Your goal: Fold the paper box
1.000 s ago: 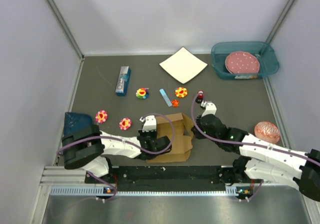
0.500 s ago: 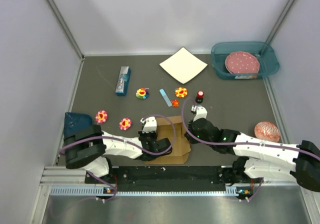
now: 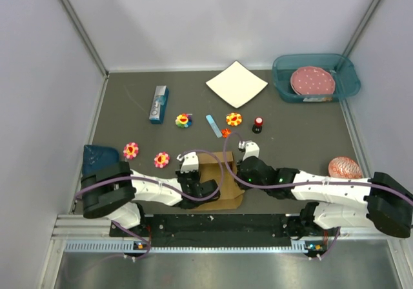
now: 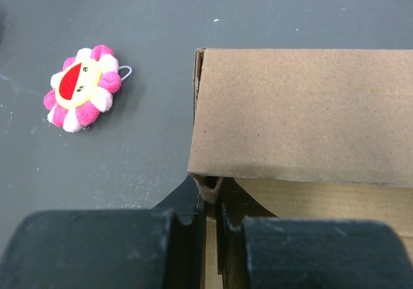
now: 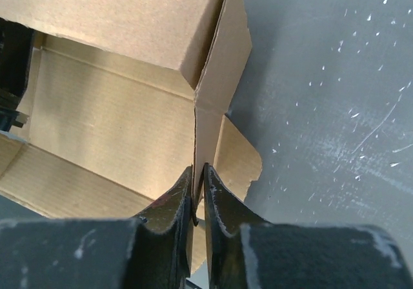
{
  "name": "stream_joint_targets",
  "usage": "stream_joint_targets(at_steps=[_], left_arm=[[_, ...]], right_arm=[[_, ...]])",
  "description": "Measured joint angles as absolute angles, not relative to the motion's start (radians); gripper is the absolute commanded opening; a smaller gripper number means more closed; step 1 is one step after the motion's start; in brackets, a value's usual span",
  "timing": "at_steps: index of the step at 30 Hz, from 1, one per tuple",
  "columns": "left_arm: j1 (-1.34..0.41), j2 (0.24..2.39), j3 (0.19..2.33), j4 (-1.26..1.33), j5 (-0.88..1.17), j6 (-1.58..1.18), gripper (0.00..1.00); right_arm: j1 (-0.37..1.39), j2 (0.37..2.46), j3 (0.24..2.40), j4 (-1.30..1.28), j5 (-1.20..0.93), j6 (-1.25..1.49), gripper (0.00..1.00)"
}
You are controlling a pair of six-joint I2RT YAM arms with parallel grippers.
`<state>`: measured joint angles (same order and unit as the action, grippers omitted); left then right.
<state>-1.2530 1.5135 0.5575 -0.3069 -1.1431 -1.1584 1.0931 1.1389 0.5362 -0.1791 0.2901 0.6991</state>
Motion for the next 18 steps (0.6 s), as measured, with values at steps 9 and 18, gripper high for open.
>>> stream_joint_targets(at_steps=[9, 18], left_arm=[[-1.260, 1.520, 0.525, -0.300, -1.176, -1.260, 0.00], [-1.269, 1.567, 0.527, -0.323, -1.232, -1.333, 0.00]], right_arm=[[1.106, 1.145, 0.513, -0.171, 0.292, 0.700, 0.18], [1.112, 1.103, 0.497, -0.217, 0.297, 0.699, 0.23]])
